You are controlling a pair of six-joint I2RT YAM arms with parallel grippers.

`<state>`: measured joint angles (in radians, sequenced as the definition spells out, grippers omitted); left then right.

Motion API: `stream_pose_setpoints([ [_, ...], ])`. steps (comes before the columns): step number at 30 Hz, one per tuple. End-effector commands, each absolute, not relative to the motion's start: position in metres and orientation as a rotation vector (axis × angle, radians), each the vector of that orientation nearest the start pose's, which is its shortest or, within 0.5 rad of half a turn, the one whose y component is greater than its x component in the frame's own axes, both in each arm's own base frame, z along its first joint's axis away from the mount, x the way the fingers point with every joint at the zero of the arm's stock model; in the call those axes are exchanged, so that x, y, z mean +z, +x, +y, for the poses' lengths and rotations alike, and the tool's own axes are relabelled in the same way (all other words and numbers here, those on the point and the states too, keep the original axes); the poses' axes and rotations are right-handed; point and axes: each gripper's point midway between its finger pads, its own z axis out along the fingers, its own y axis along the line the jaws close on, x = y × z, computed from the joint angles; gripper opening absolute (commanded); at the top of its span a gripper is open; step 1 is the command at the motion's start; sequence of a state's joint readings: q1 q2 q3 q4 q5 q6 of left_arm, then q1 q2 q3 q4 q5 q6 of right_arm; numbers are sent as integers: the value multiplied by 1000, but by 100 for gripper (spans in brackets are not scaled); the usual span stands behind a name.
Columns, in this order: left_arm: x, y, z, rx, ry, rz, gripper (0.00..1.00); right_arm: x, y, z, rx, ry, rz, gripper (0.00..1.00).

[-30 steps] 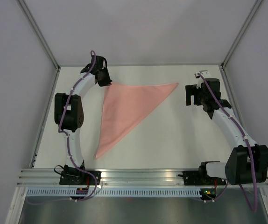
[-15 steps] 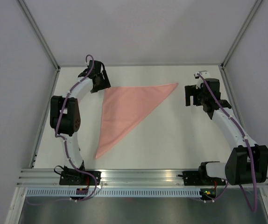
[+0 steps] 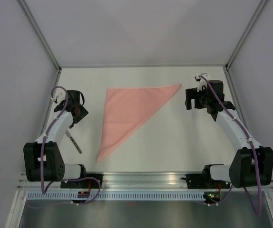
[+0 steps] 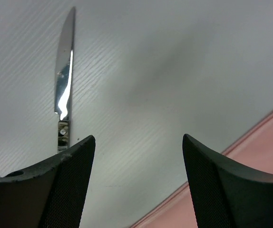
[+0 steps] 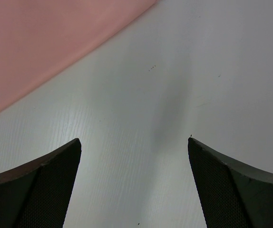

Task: Fold the napkin, place the utensils inside, and roll it up
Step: Fold the napkin at the center of the board, then pick up the knife at the center of the board.

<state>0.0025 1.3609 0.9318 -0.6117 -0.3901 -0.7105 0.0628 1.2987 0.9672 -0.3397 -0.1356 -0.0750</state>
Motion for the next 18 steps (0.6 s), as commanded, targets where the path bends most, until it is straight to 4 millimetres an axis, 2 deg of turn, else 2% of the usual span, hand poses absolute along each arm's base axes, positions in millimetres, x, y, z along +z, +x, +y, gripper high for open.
stream_pose_setpoints([
  [1,82,280,52,212,-1164,2274,79,150,364,51,198,-236,2262,98],
  [12,54,230,63,230,-1393,2304,80,143,361,54,221,-251,2283,97],
  [18,49,222,66,254,-1447,2297,80,145,360,53,216,-257,2279,97],
])
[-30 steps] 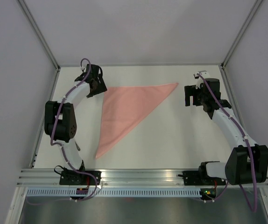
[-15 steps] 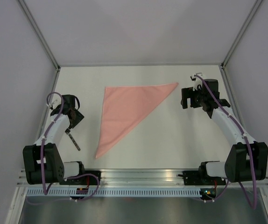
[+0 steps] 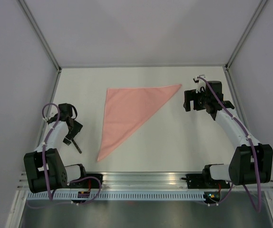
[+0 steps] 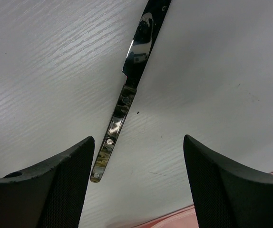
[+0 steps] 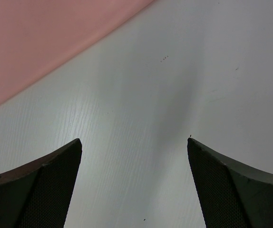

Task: Fold the napkin, place the utensils inside, and roll it up
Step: Pick up the knife at the center of the board.

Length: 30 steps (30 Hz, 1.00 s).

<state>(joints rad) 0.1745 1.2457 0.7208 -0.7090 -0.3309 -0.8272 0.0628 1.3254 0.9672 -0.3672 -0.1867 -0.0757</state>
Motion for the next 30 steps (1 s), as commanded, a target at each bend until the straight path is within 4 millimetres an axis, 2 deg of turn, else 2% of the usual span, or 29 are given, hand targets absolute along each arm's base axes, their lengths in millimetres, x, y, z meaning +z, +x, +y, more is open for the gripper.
stream_pose_setpoints([
  [1,49,221,65,252,-1451,2297,78,145,360,53,216,-254,2278,96],
  [4,46,222,65,257,-1460,2307,76,145,360,53,212,-256,2278,96],
  [10,28,215,65,282,-1506,2356,72,142,360,52,206,-257,2284,95],
  [18,13,221,60,238,-1520,2385,66,139,360,50,199,-256,2295,95],
  [30,-9,237,55,194,-1486,2480,21,132,361,45,194,-242,2314,94],
])
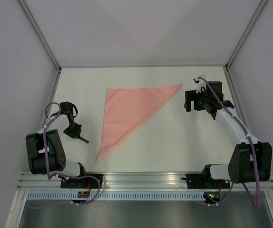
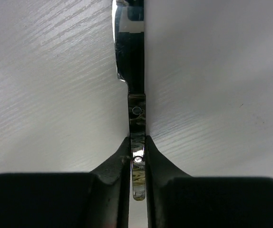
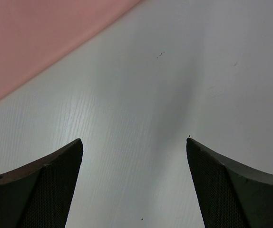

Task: Fold the napkin, place the utensils inside, and roll it up
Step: Pick up the knife at the center of the board.

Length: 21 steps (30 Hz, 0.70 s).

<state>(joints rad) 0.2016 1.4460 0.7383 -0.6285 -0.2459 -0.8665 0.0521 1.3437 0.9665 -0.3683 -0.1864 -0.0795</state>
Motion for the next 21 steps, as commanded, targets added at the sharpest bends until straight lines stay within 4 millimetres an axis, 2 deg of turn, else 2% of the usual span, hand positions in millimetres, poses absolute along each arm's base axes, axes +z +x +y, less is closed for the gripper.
stream_pose_setpoints([
  [1,-10,238,55,193,-1472,2492,15,132,361,45,193,-240,2316,94],
  [4,-14,246,54,171,-1431,2531,2,130,361,44,193,-242,2320,94],
  [7,-9,258,55,145,-1359,2549,2,129,361,44,192,-242,2325,94],
  [10,7,278,55,82,-1229,2552,2,127,361,44,191,-243,2326,94],
  [13,32,301,55,12,-1062,2542,2,126,361,44,191,-245,2329,94],
  [14,45,315,55,-17,-1007,2523,2,126,362,44,190,-246,2327,94],
  [16,59,325,52,-63,-893,2532,2,126,362,44,191,-247,2327,93],
  [17,75,335,52,-76,-852,2501,2,126,361,44,190,-246,2329,94],
  [21,109,351,45,-119,-632,2474,2,126,362,43,183,-244,2326,94],
])
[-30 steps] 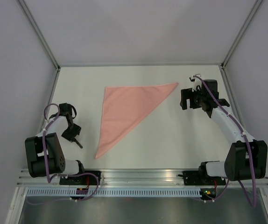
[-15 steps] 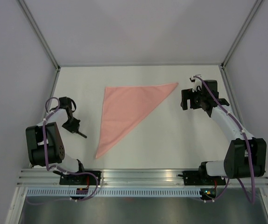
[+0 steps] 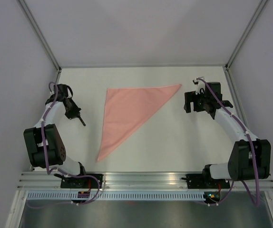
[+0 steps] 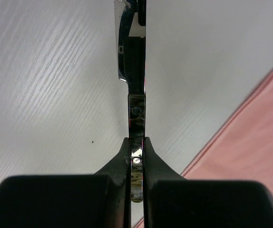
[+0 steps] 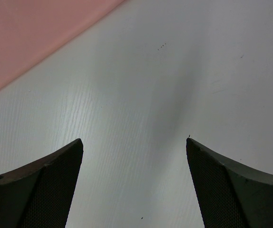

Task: Fold the napkin, place the utensils inside, and roll it up
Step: Pick up the knife at the center of the board, then place the knife on the napkin.

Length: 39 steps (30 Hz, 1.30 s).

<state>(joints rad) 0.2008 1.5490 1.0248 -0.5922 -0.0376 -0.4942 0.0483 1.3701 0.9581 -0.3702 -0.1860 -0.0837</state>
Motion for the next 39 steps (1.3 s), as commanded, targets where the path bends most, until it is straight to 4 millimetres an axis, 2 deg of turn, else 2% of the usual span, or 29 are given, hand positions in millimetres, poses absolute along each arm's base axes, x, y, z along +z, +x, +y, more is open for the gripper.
stream_pose_setpoints([
  [1,115,354,41,-131,-586,2469,2,125,362,43,181,-247,2326,94],
  [2,126,359,28,-169,-504,2456,2,126,362,42,180,-245,2326,93],
  [4,137,364,14,-174,-351,2450,2,127,363,42,179,-247,2321,93],
  [5,141,366,-3,-187,-264,2452,2,127,364,42,178,-247,2318,93],
  [7,148,371,-23,-204,-128,2438,2,129,363,42,175,-248,2308,93],
  [8,150,369,-60,-260,20,2439,2,130,364,41,169,-250,2303,93],
  [10,152,374,-85,-229,191,2424,2,132,364,40,162,-250,2296,93],
  [11,151,371,-113,-249,312,2413,2,133,364,40,158,-248,2293,93],
  [12,145,370,-126,-248,422,2415,2,134,365,39,151,-250,2287,93],
  [13,146,371,-141,-271,502,2397,2,134,365,39,148,-246,2286,93],
  [14,144,365,-162,-284,627,2374,2,134,365,37,140,-245,2287,93],
  [17,132,354,-203,-321,830,2350,2,132,367,35,125,-237,2290,94],
  [20,111,344,-230,-353,984,2372,2,130,367,33,113,-236,2293,93],
  [22,106,344,-237,-331,1019,2386,2,130,367,32,109,-233,2294,93],
  [23,95,339,-245,-354,1056,2410,2,131,367,32,107,-232,2293,93],
  [24,93,336,-250,-372,1072,2413,2,131,367,31,105,-231,2291,93],
  [27,81,335,-258,-359,1093,2431,2,130,367,30,101,-230,2294,94],
  [31,76,340,-264,-351,1049,2464,2,130,368,30,100,-230,2291,93],
  [34,74,335,-272,-377,1048,2473,2,130,367,29,97,-230,2293,93],
  [39,67,332,-272,-354,1057,2489,2,130,367,28,101,-226,2294,93],
])
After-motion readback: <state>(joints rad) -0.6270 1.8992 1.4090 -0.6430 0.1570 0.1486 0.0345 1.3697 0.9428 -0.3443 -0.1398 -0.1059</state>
